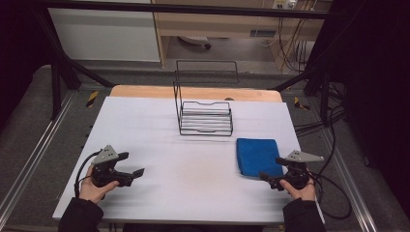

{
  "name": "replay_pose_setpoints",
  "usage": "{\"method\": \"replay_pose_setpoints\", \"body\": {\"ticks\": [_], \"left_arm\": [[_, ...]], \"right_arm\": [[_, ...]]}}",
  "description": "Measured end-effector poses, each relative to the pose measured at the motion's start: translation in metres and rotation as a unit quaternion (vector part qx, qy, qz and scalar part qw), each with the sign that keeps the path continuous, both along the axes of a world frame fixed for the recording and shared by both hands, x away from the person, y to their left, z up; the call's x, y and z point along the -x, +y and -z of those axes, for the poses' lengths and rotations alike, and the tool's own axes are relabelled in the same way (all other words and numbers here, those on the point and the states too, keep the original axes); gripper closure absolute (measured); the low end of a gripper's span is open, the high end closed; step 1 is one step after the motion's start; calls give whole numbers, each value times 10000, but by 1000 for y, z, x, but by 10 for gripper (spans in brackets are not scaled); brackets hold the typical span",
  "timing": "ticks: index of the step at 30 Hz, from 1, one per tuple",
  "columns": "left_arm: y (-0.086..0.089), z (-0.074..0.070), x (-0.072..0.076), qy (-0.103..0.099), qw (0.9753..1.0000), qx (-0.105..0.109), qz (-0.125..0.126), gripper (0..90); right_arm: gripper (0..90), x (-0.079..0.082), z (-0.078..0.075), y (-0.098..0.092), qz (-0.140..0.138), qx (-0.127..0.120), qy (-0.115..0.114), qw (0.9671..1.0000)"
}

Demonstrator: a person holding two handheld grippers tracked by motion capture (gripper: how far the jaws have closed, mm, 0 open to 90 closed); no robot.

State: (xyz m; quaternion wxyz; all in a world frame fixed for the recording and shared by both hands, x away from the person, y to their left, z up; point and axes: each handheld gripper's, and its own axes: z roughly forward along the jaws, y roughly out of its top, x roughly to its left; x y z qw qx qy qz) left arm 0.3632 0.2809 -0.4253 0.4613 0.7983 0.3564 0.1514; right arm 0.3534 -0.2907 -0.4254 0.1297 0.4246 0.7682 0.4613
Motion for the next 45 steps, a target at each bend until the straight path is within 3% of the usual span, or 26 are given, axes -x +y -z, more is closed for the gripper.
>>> {"method": "replay_pose_setpoints", "body": {"ticks": [14,29,34,38,43,44,45], "left_arm": [[-1,2,0,78,10000,13,-5,80],[-2,4,-1,140,9999,-30,-28,74],[-1,4,-1,145,9999,-12,-93,74],[-1,4,-1,152,9998,6,-125,74],[-2,4,-1,155,9998,1,-129,76],[-2,4,-2,162,9998,-8,-142,77],[-2,4,-2,162,9998,-8,-142,78]], "right_arm": [[13,-1,0,12,-48,148,41,9999],[15,-4,2,43,-144,380,110,9991],[24,-6,4,56,-123,665,235,9974],[40,-8,4,64,-128,785,193,9966],[175,-9,6,76,-216,1068,184,9939],[266,-10,8,78,-277,1117,184,9932],[297,-10,9,79,-256,1137,216,9930]]}}
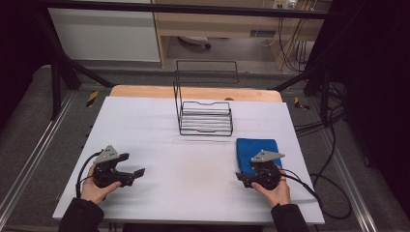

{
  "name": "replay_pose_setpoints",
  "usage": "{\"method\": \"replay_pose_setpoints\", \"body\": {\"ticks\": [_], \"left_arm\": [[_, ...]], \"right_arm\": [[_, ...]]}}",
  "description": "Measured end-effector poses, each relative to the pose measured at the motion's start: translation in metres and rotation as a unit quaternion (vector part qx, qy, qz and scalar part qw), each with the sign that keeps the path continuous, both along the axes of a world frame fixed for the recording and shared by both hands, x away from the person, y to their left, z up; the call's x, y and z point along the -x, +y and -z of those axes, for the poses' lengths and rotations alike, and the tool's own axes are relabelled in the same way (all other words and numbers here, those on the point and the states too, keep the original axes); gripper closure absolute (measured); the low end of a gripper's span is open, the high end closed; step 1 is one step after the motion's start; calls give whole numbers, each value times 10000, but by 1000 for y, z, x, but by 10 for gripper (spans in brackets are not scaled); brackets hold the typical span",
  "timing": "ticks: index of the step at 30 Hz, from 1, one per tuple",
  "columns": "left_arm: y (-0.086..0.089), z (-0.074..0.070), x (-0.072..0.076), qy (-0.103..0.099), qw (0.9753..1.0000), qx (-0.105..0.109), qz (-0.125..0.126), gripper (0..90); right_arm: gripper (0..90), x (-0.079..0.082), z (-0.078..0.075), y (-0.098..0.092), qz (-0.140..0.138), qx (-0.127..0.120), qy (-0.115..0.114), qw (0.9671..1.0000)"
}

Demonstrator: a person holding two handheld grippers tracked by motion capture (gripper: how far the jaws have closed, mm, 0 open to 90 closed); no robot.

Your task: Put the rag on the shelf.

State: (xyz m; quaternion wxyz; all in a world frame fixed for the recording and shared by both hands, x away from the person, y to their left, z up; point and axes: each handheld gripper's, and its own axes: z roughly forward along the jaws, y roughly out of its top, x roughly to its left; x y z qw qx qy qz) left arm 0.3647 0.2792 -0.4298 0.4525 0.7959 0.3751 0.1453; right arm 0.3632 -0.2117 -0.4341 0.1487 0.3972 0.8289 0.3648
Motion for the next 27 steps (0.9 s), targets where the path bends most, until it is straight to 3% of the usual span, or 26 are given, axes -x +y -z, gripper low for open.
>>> {"method": "replay_pose_setpoints", "body": {"ticks": [4,6,8,11,17,18,22,27], "left_arm": [[0,0,0,6,10000,2,4,82],[0,0,0,9,10000,0,3,83],[0,1,0,12,10000,-10,-6,85],[1,0,0,22,10000,2,-12,85],[0,0,0,31,10000,8,-14,88],[0,0,0,33,10000,9,-8,89],[0,1,0,42,10000,10,-19,90],[1,0,0,46,10000,16,-14,91]], "right_arm": [[419,-4,2,1,94,52,-55,9999],[435,-5,2,1,90,90,-65,9999],[468,-9,7,3,130,302,-43,9995],[484,-9,10,5,80,400,-27,9992],[621,-9,13,7,149,629,-188,9977],[685,-9,13,7,179,704,-255,9970],[793,-10,12,5,190,659,-239,9974],[838,-10,8,3,249,499,-213,9982]]}}
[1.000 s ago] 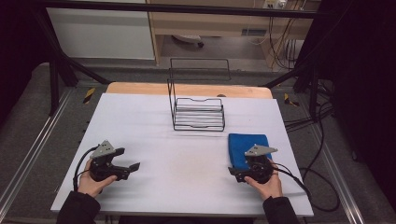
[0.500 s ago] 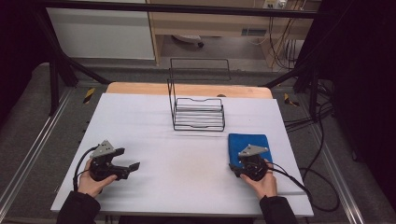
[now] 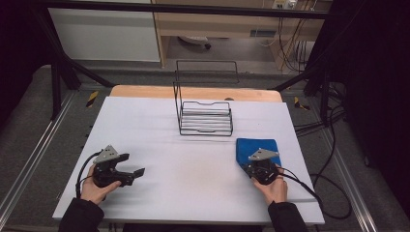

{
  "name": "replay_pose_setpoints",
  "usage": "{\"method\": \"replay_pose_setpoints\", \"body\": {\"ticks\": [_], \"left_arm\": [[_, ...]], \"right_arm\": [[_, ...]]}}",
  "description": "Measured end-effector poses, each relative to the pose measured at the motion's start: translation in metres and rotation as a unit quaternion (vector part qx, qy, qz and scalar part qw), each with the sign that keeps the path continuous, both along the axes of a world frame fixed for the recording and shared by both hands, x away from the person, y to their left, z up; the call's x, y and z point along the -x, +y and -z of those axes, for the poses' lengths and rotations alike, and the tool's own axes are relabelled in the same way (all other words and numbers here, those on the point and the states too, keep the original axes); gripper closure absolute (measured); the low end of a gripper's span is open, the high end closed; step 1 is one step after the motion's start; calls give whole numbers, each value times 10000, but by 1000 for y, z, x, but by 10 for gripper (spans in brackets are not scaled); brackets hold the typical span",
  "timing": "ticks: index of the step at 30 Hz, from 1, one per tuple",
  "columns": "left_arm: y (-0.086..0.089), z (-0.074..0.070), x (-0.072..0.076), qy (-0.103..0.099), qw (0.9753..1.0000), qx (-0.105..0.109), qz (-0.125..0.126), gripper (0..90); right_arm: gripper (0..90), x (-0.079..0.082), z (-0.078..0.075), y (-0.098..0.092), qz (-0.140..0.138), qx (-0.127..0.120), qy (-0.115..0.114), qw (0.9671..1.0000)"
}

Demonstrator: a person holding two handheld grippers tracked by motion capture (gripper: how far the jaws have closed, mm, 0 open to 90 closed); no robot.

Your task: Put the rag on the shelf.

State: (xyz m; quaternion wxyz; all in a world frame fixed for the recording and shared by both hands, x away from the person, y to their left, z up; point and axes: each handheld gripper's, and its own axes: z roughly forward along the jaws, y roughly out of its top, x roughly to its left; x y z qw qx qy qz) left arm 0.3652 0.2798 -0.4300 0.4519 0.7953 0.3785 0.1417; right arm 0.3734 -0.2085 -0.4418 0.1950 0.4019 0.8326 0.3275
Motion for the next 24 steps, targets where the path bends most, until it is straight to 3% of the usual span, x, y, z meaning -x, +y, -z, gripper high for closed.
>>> {"method": "replay_pose_setpoints", "body": {"ticks": [4,9,20,24], "left_arm": [[0,0,0,4,10000,-6,-3,91],[0,0,0,1,10000,-1,-8,92],[0,0,0,7,10000,-12,-12,92],[0,0,0,0,10000,-8,-7,92]], "right_arm": [[841,3,-6,-1,-24,-241,-7,9997],[841,12,-17,8,-283,-584,28,9979],[839,25,-22,37,-709,-1015,223,9921],[838,30,-23,47,-912,-1071,297,9896]]}}
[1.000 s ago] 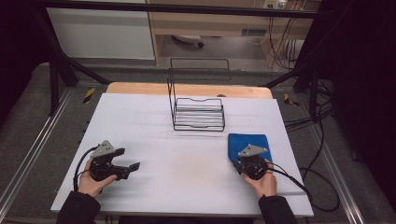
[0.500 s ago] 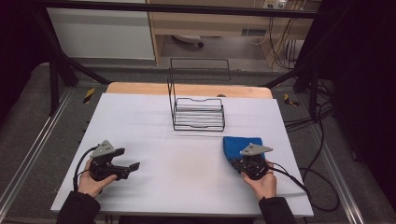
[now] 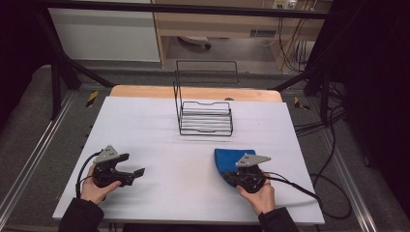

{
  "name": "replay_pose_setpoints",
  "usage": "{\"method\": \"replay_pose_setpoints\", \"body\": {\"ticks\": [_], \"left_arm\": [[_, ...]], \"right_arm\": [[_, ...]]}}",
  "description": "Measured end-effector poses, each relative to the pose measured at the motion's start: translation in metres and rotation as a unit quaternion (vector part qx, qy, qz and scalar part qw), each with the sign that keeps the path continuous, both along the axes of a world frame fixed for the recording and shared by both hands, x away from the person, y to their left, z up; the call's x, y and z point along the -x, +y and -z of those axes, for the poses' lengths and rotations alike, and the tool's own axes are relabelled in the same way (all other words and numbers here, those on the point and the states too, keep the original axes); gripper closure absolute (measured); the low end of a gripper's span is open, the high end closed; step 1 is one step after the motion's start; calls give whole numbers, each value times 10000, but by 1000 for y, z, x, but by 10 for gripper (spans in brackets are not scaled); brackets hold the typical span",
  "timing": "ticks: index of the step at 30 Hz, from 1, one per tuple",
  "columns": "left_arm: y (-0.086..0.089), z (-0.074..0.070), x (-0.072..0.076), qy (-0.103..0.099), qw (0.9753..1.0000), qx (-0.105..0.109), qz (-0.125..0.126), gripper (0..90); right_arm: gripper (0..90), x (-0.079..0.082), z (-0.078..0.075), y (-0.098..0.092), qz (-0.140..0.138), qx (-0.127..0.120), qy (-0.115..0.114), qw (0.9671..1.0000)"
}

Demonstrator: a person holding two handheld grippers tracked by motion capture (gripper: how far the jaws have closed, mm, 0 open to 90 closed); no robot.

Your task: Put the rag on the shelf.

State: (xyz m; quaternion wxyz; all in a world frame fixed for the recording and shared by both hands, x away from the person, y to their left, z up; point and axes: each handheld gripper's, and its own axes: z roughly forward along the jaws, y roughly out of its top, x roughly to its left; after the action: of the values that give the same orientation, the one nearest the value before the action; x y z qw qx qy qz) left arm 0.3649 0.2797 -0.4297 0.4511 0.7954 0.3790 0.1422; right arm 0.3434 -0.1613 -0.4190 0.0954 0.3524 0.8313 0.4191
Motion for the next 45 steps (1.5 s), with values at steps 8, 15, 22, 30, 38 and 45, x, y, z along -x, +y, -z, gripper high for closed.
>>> {"method": "replay_pose_setpoints", "body": {"ticks": [8,15,22,30,38,45], "left_arm": [[0,0,0,-4,10000,-8,5,92],[-1,0,0,17,10000,-33,10,91],[-4,0,0,26,10000,-54,36,87],[-13,-1,-1,68,9999,-91,48,78],[-32,-4,-3,121,9998,-111,61,83],[-55,-11,-8,95,9996,-204,185,88]], "right_arm": [[823,6,7,21,-369,61,161,9992],[546,5,3,18,-298,-138,-10,9995],[414,1,-6,5,-45,-226,-259,9994],[286,-15,-2,-37,700,-130,-286,9970],[113,-27,8,-70,903,-155,-76,9958],[62,-30,12,-75,903,-3,-52,9959]]}}
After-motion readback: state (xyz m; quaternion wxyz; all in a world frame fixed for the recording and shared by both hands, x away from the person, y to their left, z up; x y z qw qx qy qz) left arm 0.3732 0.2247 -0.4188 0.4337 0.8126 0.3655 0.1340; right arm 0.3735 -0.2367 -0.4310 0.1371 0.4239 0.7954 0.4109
